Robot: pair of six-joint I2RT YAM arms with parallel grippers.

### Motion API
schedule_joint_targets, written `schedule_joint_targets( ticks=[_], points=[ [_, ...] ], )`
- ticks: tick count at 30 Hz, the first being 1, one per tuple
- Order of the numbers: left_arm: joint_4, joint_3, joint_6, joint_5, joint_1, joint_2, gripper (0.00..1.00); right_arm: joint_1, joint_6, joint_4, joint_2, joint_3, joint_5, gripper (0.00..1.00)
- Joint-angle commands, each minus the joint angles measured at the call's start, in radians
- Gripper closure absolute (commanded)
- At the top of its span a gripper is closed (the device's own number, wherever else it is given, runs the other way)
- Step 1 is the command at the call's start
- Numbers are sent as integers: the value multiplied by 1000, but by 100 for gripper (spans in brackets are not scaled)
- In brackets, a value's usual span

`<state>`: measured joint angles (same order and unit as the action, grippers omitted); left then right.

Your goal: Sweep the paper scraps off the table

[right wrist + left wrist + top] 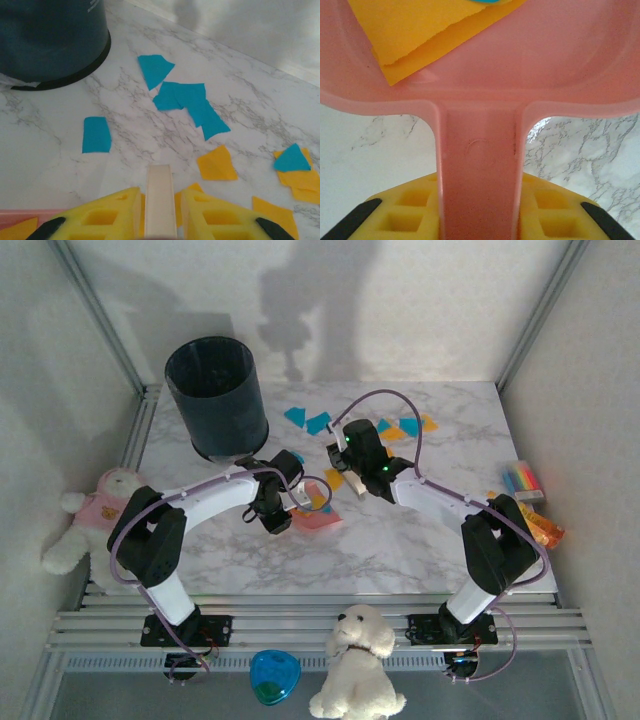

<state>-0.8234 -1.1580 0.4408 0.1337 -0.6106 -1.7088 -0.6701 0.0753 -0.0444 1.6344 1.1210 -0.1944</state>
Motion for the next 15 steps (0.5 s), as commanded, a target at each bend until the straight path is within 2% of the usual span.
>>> schedule_joint_targets(
  ticks=[1, 15],
  points=[
    [-34, -15, -14, -13, 11, -17, 100, 3, 1, 2, -5, 12, 32, 100],
    [-38, -35, -40, -19, 18, -43, 100, -18, -20, 53, -111, -72, 137, 100]
  ],
)
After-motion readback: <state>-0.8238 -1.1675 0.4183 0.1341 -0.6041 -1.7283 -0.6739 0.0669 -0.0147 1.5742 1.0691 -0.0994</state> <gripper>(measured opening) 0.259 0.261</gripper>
